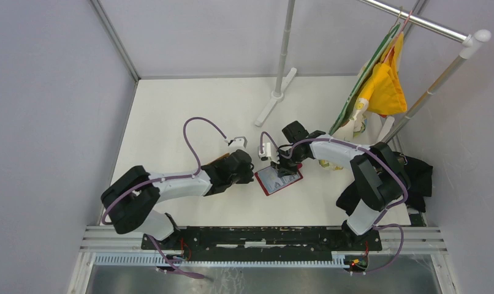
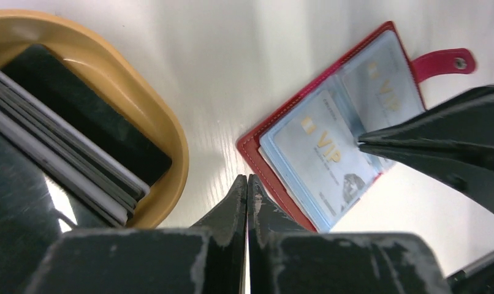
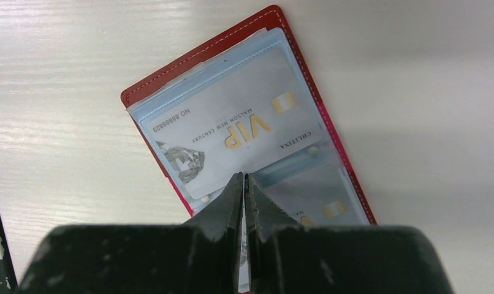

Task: Put the credit cards into the card holder
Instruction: Insert the credit card into the card holder, then turn over the card slot in the card holder.

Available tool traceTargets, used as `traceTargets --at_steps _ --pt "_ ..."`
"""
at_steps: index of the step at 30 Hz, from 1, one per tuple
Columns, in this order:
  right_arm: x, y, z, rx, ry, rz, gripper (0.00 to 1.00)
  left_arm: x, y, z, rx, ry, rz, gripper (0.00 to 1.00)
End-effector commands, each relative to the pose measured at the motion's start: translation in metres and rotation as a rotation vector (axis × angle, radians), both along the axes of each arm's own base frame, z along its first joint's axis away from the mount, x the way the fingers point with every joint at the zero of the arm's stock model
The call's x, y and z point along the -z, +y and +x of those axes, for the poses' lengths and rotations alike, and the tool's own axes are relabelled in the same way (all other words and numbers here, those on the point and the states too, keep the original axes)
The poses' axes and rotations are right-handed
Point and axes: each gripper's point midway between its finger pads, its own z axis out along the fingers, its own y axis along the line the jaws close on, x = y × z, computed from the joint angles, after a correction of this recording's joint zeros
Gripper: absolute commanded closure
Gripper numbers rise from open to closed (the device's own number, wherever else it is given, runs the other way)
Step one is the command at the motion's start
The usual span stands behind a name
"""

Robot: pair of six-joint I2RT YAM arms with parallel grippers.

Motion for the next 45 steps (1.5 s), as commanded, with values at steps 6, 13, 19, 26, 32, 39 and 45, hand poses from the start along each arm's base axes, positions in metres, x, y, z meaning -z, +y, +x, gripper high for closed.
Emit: traceTargets --at_steps 6,13,19,26,32,39,45 --pt "0.005 0.008 -0.004 0.014 0.054 0.000 0.91 -0.056 0.017 -0.008 0.037 -0.153 -0.109 0.86" --pt "-0.005 0.014 -0.002 0.017 0.059 0.027 0.90 -0.069 0.014 -0.026 0.096 -0.177 -0.235 0.32" --pt "-0.028 0.010 0.004 0.023 0.053 0.117 0.88 -0.069 0.005 -0.042 0.137 -0.134 -0.352 0.21" --pt "-0.025 0.009 0.000 0.035 0.094 0.156 0.89 -0.071 -0.008 -0.047 0.137 -0.107 -0.472 0.42" --pt "-0.010 0.008 -0.003 0.054 0.136 0.115 0.89 -0.060 -0.020 -0.041 0.136 -0.078 -0.469 0.50" --pt "0.007 0.007 -0.005 0.071 0.151 0.057 0.89 -0.051 -0.031 -0.034 0.144 -0.062 -0.447 0.54" --pt "0.019 0.004 -0.004 0.088 0.154 0.003 0.89 -0.043 -0.039 -0.033 0.152 -0.045 -0.456 0.55"
